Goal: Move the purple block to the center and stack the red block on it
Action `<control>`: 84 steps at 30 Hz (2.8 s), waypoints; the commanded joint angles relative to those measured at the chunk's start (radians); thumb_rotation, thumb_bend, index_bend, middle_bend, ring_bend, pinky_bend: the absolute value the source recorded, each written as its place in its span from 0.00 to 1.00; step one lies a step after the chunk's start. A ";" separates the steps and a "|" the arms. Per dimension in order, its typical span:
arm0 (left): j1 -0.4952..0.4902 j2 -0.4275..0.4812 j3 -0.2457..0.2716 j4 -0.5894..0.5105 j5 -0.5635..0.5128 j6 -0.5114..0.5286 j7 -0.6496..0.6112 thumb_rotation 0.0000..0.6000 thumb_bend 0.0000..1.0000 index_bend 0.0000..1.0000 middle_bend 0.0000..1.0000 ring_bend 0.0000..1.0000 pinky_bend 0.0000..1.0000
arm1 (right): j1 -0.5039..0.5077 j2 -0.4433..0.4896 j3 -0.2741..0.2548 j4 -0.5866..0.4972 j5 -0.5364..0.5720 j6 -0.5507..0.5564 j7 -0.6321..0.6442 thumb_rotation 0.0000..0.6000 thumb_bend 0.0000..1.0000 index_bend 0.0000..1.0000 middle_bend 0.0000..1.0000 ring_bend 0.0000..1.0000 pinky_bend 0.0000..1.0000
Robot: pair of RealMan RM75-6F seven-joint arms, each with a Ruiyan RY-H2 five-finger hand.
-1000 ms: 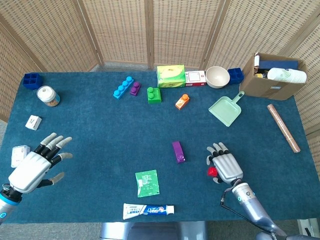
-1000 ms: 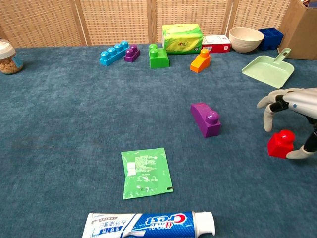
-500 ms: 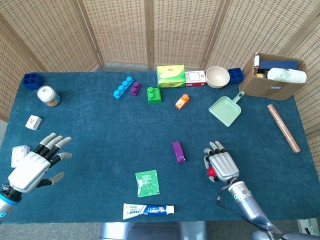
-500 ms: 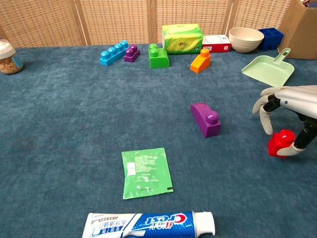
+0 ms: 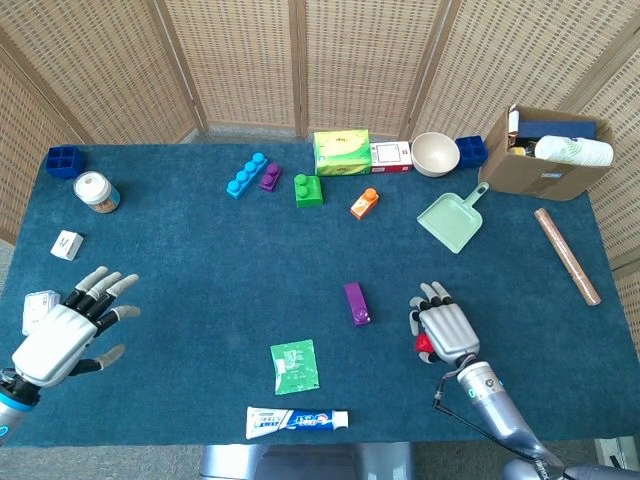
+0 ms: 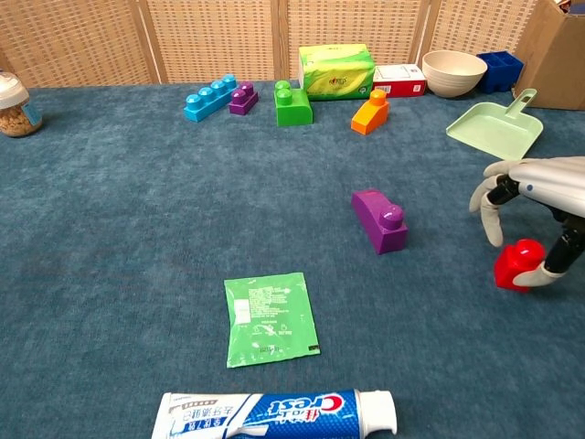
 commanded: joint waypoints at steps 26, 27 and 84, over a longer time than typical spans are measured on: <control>0.002 0.007 -0.006 -0.005 0.010 0.013 0.002 1.00 0.33 0.32 0.02 0.00 0.00 | 0.024 -0.001 0.002 0.036 0.028 -0.028 0.008 1.00 0.13 0.59 0.28 0.06 0.05; 0.003 0.007 -0.006 -0.005 0.011 0.013 0.002 1.00 0.33 0.32 0.02 0.00 0.00 | 0.025 -0.003 0.003 0.037 0.029 -0.027 0.009 1.00 0.13 0.60 0.28 0.06 0.05; 0.057 0.015 -0.003 0.046 -0.007 0.065 -0.023 1.00 0.33 0.31 0.02 0.00 0.00 | 0.368 0.054 0.144 -0.154 0.401 -0.120 -0.116 1.00 0.13 0.61 0.29 0.08 0.05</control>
